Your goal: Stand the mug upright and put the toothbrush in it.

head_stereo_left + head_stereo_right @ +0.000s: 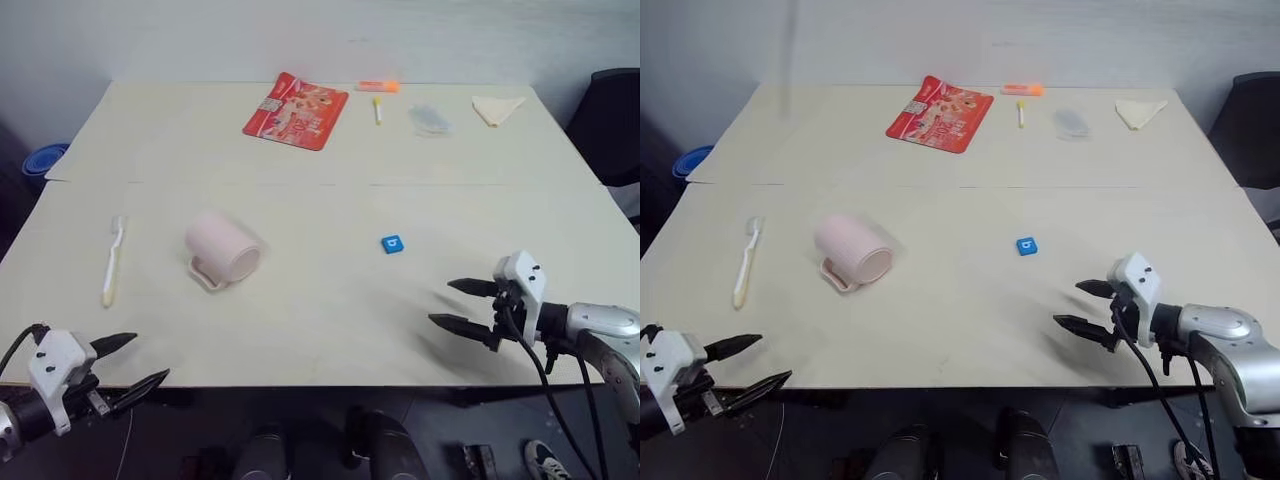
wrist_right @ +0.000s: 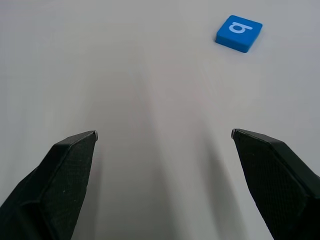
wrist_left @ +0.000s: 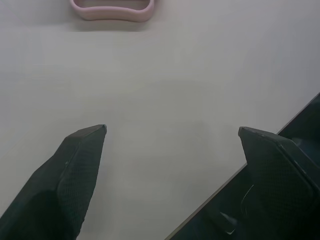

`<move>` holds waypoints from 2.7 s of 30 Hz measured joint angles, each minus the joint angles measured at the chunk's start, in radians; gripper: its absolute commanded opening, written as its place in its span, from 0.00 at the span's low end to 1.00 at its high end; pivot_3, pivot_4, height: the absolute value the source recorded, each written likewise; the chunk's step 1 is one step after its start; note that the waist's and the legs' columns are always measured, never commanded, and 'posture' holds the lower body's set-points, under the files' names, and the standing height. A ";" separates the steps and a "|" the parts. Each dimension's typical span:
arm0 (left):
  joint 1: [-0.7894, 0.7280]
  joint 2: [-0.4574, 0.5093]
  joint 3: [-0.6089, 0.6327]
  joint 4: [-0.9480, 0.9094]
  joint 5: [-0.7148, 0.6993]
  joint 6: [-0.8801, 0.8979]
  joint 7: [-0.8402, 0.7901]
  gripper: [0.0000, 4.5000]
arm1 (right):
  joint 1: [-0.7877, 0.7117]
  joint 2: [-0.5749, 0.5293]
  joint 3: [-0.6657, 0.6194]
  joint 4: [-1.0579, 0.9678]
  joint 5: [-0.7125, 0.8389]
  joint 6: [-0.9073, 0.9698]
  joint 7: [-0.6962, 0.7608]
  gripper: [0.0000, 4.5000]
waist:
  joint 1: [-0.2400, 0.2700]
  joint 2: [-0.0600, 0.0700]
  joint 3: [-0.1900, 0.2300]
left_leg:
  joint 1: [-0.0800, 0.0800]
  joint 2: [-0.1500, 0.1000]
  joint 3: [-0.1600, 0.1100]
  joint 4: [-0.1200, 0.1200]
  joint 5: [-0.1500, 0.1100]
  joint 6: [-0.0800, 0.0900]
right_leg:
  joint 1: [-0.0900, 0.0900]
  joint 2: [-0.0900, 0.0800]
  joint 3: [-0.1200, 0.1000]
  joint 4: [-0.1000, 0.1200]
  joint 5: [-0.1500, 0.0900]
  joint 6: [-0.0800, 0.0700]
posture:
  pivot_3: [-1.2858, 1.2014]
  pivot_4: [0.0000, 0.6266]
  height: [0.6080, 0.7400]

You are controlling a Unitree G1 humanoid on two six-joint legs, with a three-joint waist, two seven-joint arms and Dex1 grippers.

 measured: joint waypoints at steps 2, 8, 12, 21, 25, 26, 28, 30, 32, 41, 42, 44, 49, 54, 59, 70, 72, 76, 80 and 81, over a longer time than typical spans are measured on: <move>-0.001 0.000 0.000 0.000 0.001 -0.002 -0.002 1.00 | -0.005 0.000 0.001 0.001 -0.009 -0.004 -0.003 1.00 | 0.001 0.000 0.000 | -0.001 0.000 0.000 0.000 0.000 0.000 | -0.001 0.000 0.000 0.000 0.000 0.000 | 0.52 0.24 1.00; -0.003 0.000 -0.007 0.000 0.003 0.001 0.006 1.00 | -0.005 0.008 0.021 0.011 -0.031 -0.032 -0.013 1.00 | 0.001 0.000 0.000 | -0.002 0.000 0.001 0.000 0.000 0.000 | -0.003 0.000 0.001 0.001 0.000 0.000 | 0.52 0.24 1.00; -0.002 -0.001 -0.030 -0.001 0.001 0.012 0.003 1.00 | -0.005 0.016 0.024 0.011 -0.033 -0.038 -0.017 1.00 | 0.001 0.000 0.000 | -0.001 0.000 0.002 0.000 0.000 0.000 | -0.003 0.000 0.002 0.002 0.000 0.000 | 0.52 0.24 1.00; -0.040 -0.001 -0.059 -0.015 -0.055 0.071 -0.002 1.00 | -0.009 0.024 0.024 -0.007 -0.019 0.028 -0.053 1.00 | 0.001 0.000 0.000 | -0.001 0.000 0.004 0.000 0.000 0.000 | -0.005 0.000 0.005 0.004 0.000 0.000 | 0.52 0.24 1.00; -0.124 0.001 -0.075 -0.132 -0.147 0.169 0.050 1.00 | -0.061 0.136 0.045 -0.114 -0.007 0.121 -0.201 1.00 | 0.000 -0.001 0.000 | -0.001 0.000 0.005 0.000 0.001 -0.001 | -0.006 0.000 0.007 0.007 0.000 0.000 | 0.52 0.24 1.00; -0.135 0.007 -0.075 -0.154 -0.168 0.192 0.058 1.00 | -0.077 0.162 0.062 -0.133 -0.012 0.135 -0.237 1.00 | -0.002 -0.001 0.000 | 0.000 0.000 0.005 0.000 0.001 -0.002 | -0.006 0.000 0.008 0.007 0.000 0.000 | 0.52 0.24 1.00; -0.157 0.028 -0.071 -0.202 -0.234 0.254 0.072 1.00 | -0.119 0.243 0.107 -0.157 -0.033 0.178 -0.337 1.00 | -0.007 -0.001 0.000 | 0.000 0.001 0.006 0.000 0.003 -0.007 | -0.007 0.001 0.008 0.008 0.000 -0.001 | 0.52 0.24 1.00; -0.177 0.061 -0.069 -0.248 -0.310 0.310 0.074 1.00 | -0.169 0.333 0.147 -0.156 -0.057 0.227 -0.436 1.00 | -0.014 -0.001 -0.001 | 0.000 0.001 0.006 0.000 0.005 -0.010 | -0.008 0.001 0.009 0.010 0.000 -0.001 | 0.52 0.24 1.00; -0.199 0.102 -0.061 -0.300 -0.392 0.360 0.072 1.00 | -0.223 0.424 0.175 -0.140 -0.092 0.270 -0.548 1.00 | -0.022 -0.001 0.000 | 0.000 0.000 0.007 0.000 0.005 -0.010 | -0.008 0.001 0.010 0.010 -0.001 -0.002 | 0.52 0.24 1.00; -0.264 0.234 -0.079 -0.402 -0.522 0.437 0.034 1.00 | -0.351 0.578 0.251 0.073 -0.279 0.238 -0.786 1.00 | -0.027 0.000 0.000 | 0.000 -0.001 0.009 0.000 0.005 -0.010 | -0.009 0.009 0.013 0.012 -0.001 -0.002 | 0.52 0.24 1.00; -0.279 0.235 -0.084 -0.402 -0.525 0.440 0.036 1.00 | -0.365 0.588 0.251 0.098 -0.292 0.224 -0.798 1.00 | -0.028 0.000 0.000 | 0.000 0.000 0.009 0.000 0.005 -0.011 | -0.009 0.011 0.015 0.012 -0.001 -0.002 | 0.52 0.24 1.00; -0.288 0.238 -0.096 -0.402 -0.530 0.440 0.036 1.00 | -0.378 0.608 0.249 0.135 -0.307 0.196 -0.810 1.00 | -0.029 0.000 0.000 | 0.001 0.002 0.010 0.000 0.006 -0.011 | -0.009 0.013 0.016 0.013 -0.001 -0.002 | 0.52 0.24 1.00; -0.317 0.240 -0.141 -0.401 -0.512 0.438 0.035 1.00 | -0.413 0.648 0.244 0.213 -0.326 0.133 -0.818 0.91 | -0.037 0.000 0.000 | 0.002 0.004 0.012 -0.001 0.006 -0.012 | -0.009 0.016 0.018 0.013 -0.001 -0.002 | 0.52 0.24 1.00; -0.365 0.240 -0.182 -0.393 -0.503 0.437 0.036 1.00 | -0.420 0.671 0.220 0.260 -0.337 0.076 -0.827 0.54 | -0.049 0.000 0.000 | 0.002 0.005 0.012 -0.001 0.005 -0.013 | -0.009 0.016 0.018 0.014 -0.001 -0.002 | 0.52 0.24 1.00; -0.394 0.240 -0.202 -0.388 -0.496 0.434 0.035 1.00 | -0.419 0.672 0.221 0.264 -0.338 0.066 -0.820 0.33 | -0.051 0.000 0.000 | 0.002 0.007 0.013 -0.001 0.004 -0.015 | -0.009 0.017 0.019 0.014 -0.002 -0.003 | 0.52 0.24 1.00; -0.546 0.190 -0.314 -0.294 -0.381 0.377 0.102 1.00 | -0.244 0.487 0.024 0.101 -0.325 0.114 -0.809 0.33 | -0.017 0.000 0.000 | 0.001 0.006 0.013 -0.001 0.003 -0.013 | -0.010 0.017 0.018 0.011 -0.002 -0.003 | 0.52 0.24 1.00; -0.580 0.185 -0.337 -0.268 -0.368 0.369 0.102 1.00 | -0.175 0.422 -0.060 0.102 -0.327 0.093 -0.802 0.33 | -0.016 0.000 0.000 | 0.001 0.005 0.014 -0.001 0.003 -0.012 | -0.010 0.017 0.019 0.010 -0.002 -0.002 | 0.52 0.24 1.00; -0.639 0.180 -0.404 -0.219 -0.315 0.338 0.087 1.00 | -0.102 0.387 -0.229 0.143 -0.298 0.066 -0.803 0.33 | -0.029 0.000 0.000 | 0.002 0.007 0.020 -0.003 0.003 -0.013 | -0.010 0.019 0.022 0.010 -0.002 -0.002 | 0.52 0.24 1.00; -0.672 0.165 -0.442 -0.192 -0.289 0.317 0.067 1.00 | -0.079 0.390 -0.355 0.176 -0.255 0.046 -0.819 0.33 | -0.042 0.001 0.000 | 0.004 0.009 0.023 -0.004 0.004 -0.015 | -0.009 0.020 0.026 0.012 -0.003 -0.004 | 0.52 0.24 1.00; -0.677 0.163 -0.447 -0.192 -0.287 0.313 0.064 1.00 | -0.080 0.391 -0.374 0.180 -0.246 0.043 -0.825 0.33 | -0.044 0.001 0.000 | 0.004 0.009 0.023 -0.004 0.004 -0.015 | -0.009 0.021 0.027 0.012 -0.003 -0.004 | 0.52 0.24 1.00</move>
